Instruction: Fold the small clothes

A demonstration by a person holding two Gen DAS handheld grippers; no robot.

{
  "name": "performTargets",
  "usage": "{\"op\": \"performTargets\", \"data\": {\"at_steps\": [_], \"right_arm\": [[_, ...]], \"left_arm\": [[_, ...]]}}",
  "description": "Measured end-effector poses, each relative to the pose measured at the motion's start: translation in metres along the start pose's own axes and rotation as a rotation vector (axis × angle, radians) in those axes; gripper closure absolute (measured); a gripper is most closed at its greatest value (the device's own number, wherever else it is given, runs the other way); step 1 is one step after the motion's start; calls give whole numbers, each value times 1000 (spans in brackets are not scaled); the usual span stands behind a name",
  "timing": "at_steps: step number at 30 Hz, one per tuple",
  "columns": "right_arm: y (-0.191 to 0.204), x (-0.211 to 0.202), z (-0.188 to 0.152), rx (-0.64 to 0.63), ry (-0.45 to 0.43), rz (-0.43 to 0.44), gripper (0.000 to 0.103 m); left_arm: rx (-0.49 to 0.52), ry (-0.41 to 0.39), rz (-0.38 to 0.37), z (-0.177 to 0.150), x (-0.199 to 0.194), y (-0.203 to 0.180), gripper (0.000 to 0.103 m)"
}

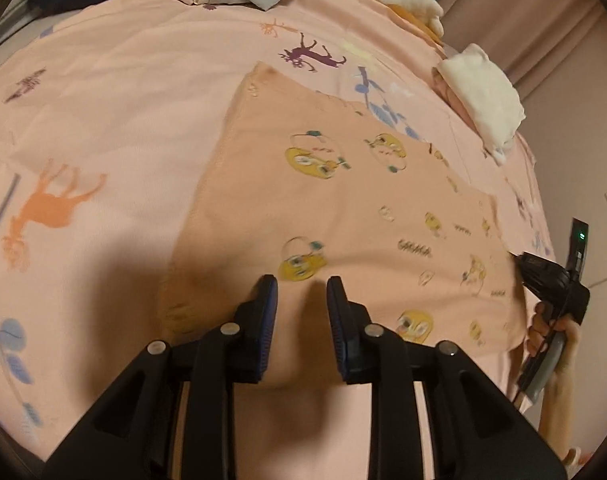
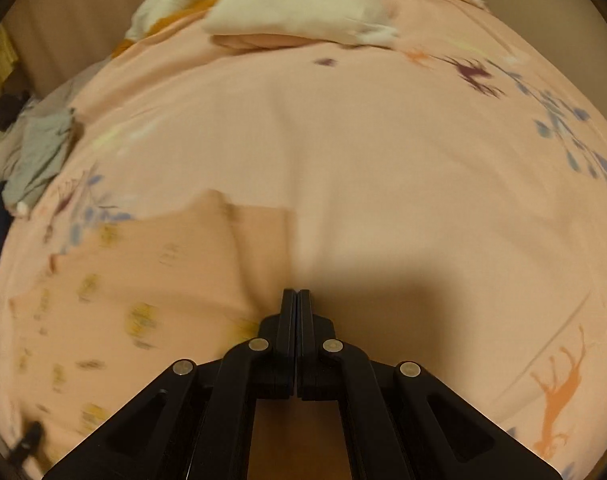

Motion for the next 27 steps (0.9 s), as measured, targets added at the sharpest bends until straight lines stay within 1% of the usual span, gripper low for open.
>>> {"op": "performTargets", "data": {"at_steps": [2,4,6,8,10,11,12,13,14,15,16,17,19,21,22,24,25,27], "right_arm": [[-11,-11,-7,58,34,66,103],[-17,-20,-6,96,44,88,103],[-14,-37,-2,151,15,155,103],[-1,-53,1,169,1,231,103],[17,-62,1,142,-2,267,103],[26,-65,3,123,-11,281,103],[32,-65,5,109,-22,296,103],[36,-64,8,97,-27,308,103],[40,-57,11,84,-23,307,100],[41,-45,15,71,-6,282,95],[39,-33,19,65,12,249,82],[37,-23,22,69,26,233,76],[36,-8,25,93,54,251,76],[34,3,29,140,65,271,76],[33,5,31,146,67,273,76],[29,8,34,140,56,217,77],[27,8,37,150,41,213,77],[25,7,40,195,48,262,71]], "left_arm": [[-7,7,18,2,-7,7,75],[-46,4,18,8,-16,12,65],[-81,-41,-4,19,-23,12,59],[-56,-115,-8,34,-30,9,54],[-1,-181,39,49,-32,8,48],[13,-205,49,54,-33,8,45],[24,-217,39,58,-32,7,40],[25,-218,16,62,-30,6,39],[8,-225,-6,64,-29,7,39],[-17,-237,-29,66,-28,10,38],[-32,-241,-47,67,-25,12,38],[-23,-230,-58,67,-21,14,38],[-19,-225,-64,68,-18,21,38],[-47,-243,-32,70,-16,31,37],[-46,-232,-3,70,-13,34,37],[-26,-197,33,66,-7,38,37],[-25,-186,25,64,-6,38,37],[-53,-174,-11,60,-6,40,37]]}}
Point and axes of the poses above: each gripper's, at about its wrist camera, not at the fingertips, and x roughly the way its jaws point, y to its left, z to its top, the point moved 9 cm from there along x, roughly the way its jaws point, and after that the axes turned 9 degrees about -y, right-handed, at the moved point
